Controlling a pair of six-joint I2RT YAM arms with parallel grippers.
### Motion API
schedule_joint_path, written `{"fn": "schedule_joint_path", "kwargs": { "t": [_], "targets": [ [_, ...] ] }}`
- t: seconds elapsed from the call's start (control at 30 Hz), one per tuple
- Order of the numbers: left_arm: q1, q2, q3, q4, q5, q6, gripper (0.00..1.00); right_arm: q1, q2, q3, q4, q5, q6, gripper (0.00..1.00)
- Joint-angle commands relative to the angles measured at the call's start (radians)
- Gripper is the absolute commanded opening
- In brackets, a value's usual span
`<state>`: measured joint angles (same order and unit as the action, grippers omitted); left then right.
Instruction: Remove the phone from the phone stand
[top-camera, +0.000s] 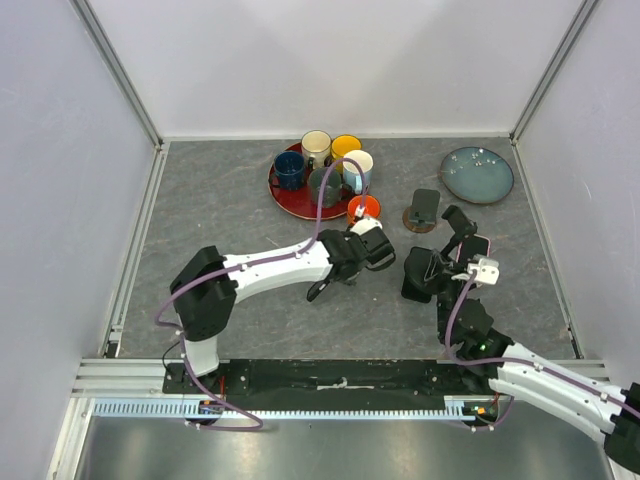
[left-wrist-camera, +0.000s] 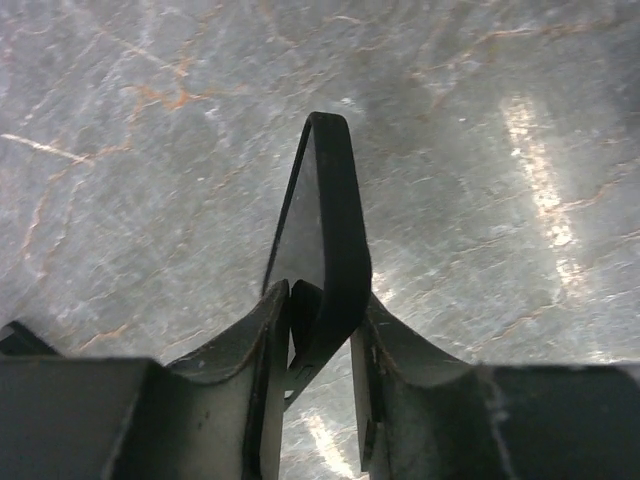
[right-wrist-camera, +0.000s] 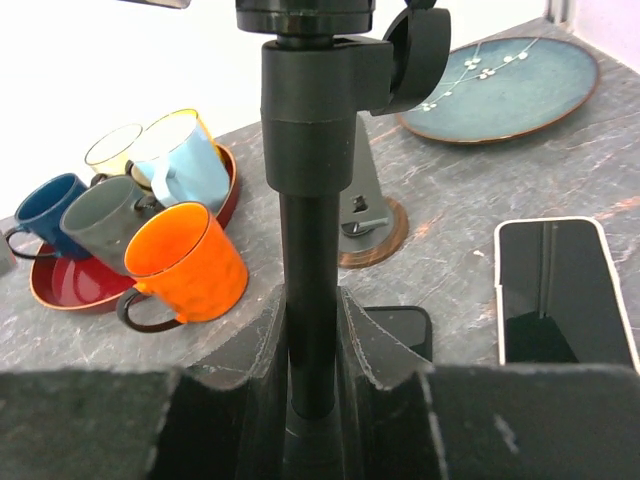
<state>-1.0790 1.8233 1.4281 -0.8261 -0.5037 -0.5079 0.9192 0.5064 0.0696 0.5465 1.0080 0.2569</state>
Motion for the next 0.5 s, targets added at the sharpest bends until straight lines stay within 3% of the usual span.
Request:
{"fn": "schedule_joint_path", "kwargs": {
  "t": [0.0, 0.07, 0.13, 0.47],
  "targets": [
    [-0.030, 0.065, 0.035, 0.076, 0.089, -0.046, 0.39, 0.001, -0.097, 0.036, -0.029, 0.061, -0.022, 0.00],
    [-0.033, 0.077, 0.034, 0.108, 0.105, -0.049, 0.52, 0.001, -0.117, 0.042, -0.054, 0.067, -0.022, 0.00],
    [-0.036, 0.093, 0.028, 0.130, 0.131, -0.053, 0.59, 0.001, -0.138, 0.047, -0.080, 0.075, -0.025, 0.00],
    [-0.039, 0.070, -0.035, 0.242, 0.209, -0.073, 0.64, 0.001, -0.183, 0.064, -0.140, 0.037, -0.053, 0.00]
  ]
}}
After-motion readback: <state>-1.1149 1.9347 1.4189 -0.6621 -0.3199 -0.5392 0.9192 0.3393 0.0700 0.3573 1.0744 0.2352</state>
